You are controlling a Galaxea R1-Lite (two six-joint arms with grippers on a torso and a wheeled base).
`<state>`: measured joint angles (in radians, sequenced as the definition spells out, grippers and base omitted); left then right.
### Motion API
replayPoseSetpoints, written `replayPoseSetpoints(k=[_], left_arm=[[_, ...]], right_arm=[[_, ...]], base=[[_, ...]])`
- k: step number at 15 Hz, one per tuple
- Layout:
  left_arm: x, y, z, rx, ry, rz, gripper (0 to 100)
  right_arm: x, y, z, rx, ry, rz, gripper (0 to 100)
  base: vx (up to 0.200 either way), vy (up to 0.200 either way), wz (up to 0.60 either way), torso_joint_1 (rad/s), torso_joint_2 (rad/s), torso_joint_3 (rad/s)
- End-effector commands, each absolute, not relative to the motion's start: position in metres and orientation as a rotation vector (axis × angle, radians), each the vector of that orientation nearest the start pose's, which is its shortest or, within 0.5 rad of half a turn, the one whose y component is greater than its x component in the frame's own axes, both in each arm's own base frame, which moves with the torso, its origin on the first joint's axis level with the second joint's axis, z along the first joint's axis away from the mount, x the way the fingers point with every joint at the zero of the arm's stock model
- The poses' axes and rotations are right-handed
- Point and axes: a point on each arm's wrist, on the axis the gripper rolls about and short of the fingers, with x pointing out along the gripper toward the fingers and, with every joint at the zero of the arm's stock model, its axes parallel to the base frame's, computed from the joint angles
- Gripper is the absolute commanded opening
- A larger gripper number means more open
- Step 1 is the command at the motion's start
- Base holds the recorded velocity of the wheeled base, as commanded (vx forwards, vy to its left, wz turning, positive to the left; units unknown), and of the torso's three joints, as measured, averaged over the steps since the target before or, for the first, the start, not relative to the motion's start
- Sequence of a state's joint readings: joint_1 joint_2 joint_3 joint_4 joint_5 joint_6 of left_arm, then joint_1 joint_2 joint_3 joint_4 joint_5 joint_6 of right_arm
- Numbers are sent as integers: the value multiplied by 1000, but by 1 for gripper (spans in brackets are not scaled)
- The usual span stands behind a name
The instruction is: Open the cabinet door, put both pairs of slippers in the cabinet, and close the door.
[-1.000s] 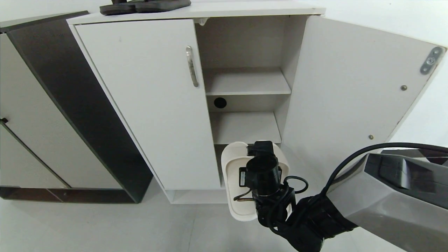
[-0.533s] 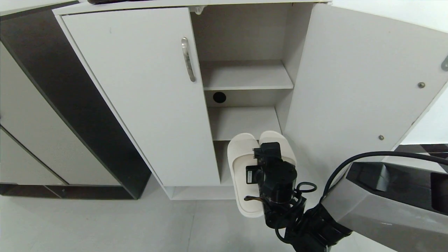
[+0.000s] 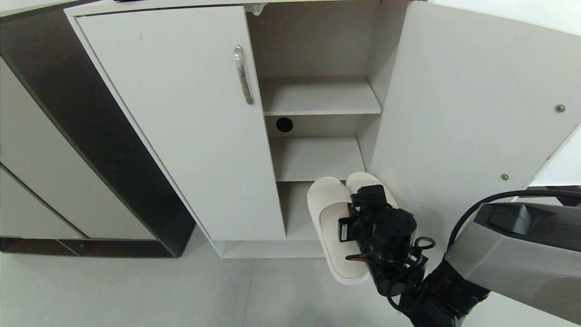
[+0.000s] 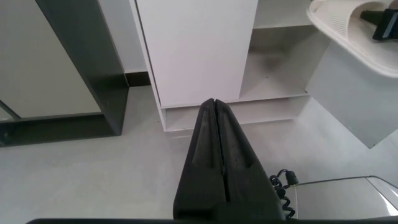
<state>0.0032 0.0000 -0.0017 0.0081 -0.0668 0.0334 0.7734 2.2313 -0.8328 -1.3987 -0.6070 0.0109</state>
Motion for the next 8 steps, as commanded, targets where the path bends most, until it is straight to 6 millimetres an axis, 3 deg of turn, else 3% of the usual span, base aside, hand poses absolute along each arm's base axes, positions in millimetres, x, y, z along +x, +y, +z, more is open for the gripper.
replayPoseSetpoints(k=[1, 4, 8], left_arm=[[-23, -2, 75, 33, 7, -63, 0], [-23, -2, 75, 32, 7, -63, 0], [-23, -2, 75, 32, 7, -66, 0]], right_arm=[[287, 252, 82, 15, -4, 164, 0], [290, 244, 80, 10, 0, 166, 0], [289, 249, 84, 22, -14, 190, 0]], base=[[0, 0, 0, 0, 0, 0], [0, 0, 0, 0, 0, 0], [0, 0, 0, 0, 0, 0]])
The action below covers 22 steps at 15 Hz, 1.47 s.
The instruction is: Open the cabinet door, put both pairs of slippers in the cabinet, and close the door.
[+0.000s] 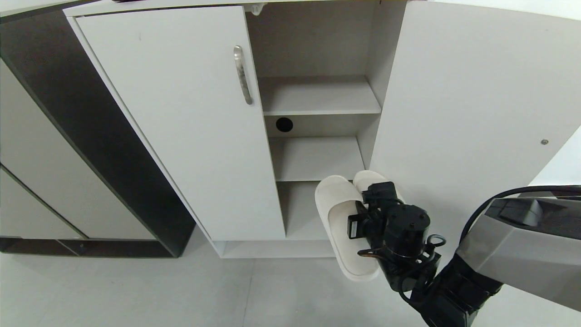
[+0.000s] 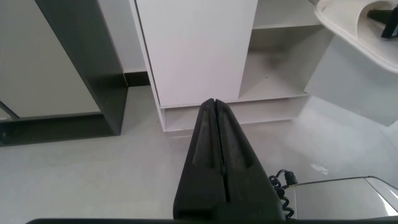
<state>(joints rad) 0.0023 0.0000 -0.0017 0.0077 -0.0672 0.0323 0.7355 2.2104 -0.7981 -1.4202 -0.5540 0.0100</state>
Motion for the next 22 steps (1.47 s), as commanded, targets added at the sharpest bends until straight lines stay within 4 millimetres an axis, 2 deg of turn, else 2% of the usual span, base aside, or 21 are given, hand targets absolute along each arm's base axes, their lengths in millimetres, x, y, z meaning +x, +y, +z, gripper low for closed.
replayPoseSetpoints(k=[1, 2, 3, 4, 6, 9, 12, 22], left_arm=[[-23, -2, 75, 32, 7, -65, 0], [-23, -2, 75, 32, 7, -65, 0], [-23, -2, 75, 32, 7, -65, 0], [-23, -2, 75, 32, 7, -65, 0], [-23, -2, 75, 33, 7, -65, 0], [-23, -2, 75, 34, 5, -65, 0], [-23, -2, 75, 33, 7, -65, 0], [-23, -2, 75, 20, 5, -64, 0]], right_arm=[[280, 261, 84, 18, -15, 227, 0], [275, 268, 84, 18, -16, 249, 0], [268, 287, 88, 14, -16, 296, 0], [268, 295, 89, 6, 3, 304, 0], [273, 307, 92, 16, 72, 297, 0], [295, 330, 108, 97, 143, 153, 0], [297, 331, 102, 94, 143, 117, 0], [296, 326, 104, 82, 101, 116, 0]], base=[[0, 0, 0, 0, 0, 0], [0, 0, 0, 0, 0, 0], [0, 0, 0, 0, 0, 0], [0, 0, 0, 0, 0, 0], [0, 0, 0, 0, 0, 0], [0, 0, 0, 0, 0, 0], [0, 0, 0, 0, 0, 0], [0, 0, 0, 1, 1, -38]])
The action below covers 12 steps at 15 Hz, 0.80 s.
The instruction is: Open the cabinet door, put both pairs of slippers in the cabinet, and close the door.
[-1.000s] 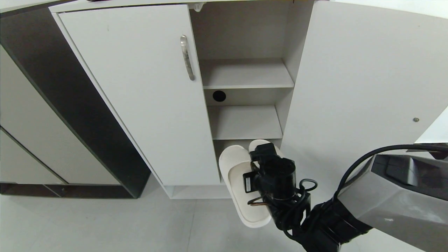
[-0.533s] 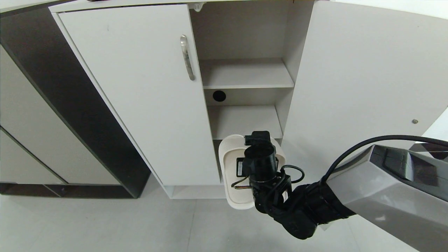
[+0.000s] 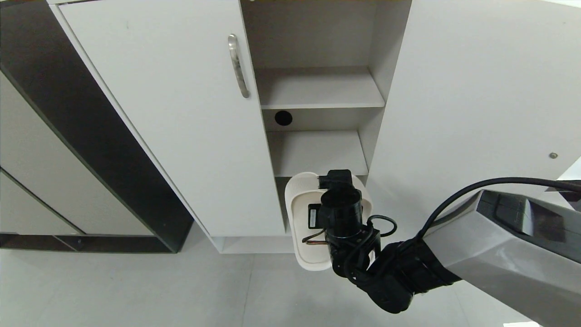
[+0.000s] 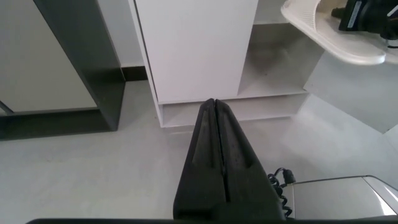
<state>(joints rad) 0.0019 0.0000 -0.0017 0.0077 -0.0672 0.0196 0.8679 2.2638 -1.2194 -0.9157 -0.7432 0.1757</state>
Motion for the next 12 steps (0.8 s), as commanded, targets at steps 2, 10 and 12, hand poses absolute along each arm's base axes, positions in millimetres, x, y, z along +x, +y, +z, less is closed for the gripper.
replayPoseSetpoints(k=[2, 10, 12], left_arm=[[-23, -2, 75, 20, 7, -65, 0], [-23, -2, 75, 20, 7, -65, 0], [-23, -2, 75, 20, 5, -64, 0]], right_arm=[[298, 327, 105, 67, 72, 101, 0], [299, 324, 96, -38, -155, 75, 0], [303, 322, 96, -35, -151, 67, 0]], base=[[0, 0, 0, 2, 2, -190], [0, 0, 0, 2, 2, -66], [100, 0, 0, 1, 1, -16]])
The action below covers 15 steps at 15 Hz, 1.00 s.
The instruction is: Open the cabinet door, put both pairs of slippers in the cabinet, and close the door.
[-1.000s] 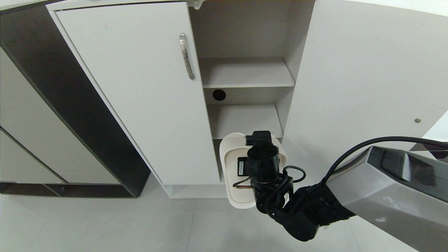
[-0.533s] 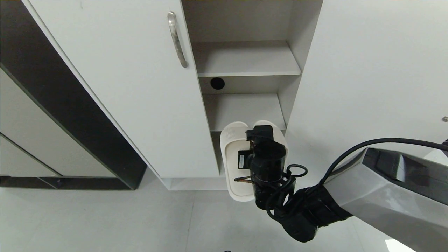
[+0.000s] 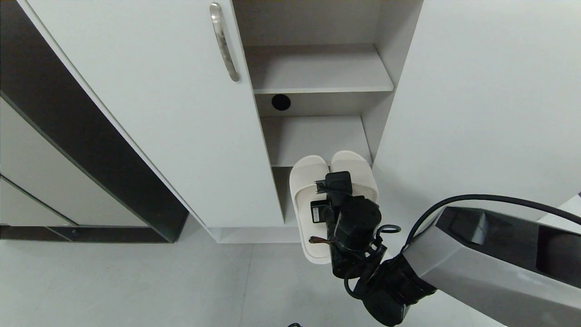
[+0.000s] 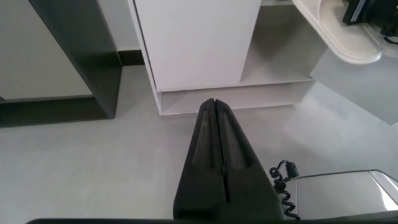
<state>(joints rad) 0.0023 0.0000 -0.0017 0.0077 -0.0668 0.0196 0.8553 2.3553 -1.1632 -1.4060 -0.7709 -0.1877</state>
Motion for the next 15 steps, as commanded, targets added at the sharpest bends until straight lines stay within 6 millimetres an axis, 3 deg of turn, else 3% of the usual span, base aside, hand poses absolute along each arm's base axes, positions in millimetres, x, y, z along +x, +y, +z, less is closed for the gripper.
replayPoseSetpoints(k=[1, 11, 15], left_arm=[[-23, -2, 75, 20, 7, -63, 0], [-23, -2, 75, 18, 7, -63, 0], [-23, -2, 75, 18, 6, -63, 0]], right_arm=[[304, 321, 96, -37, -151, 64, 0], [302, 323, 96, -8, -151, 72, 0], [301, 330, 72, 36, -111, 92, 0]], base=[[200, 0, 0, 7, 2, -36], [200, 0, 0, 1, 1, -4], [0, 0, 0, 0, 0, 0]])
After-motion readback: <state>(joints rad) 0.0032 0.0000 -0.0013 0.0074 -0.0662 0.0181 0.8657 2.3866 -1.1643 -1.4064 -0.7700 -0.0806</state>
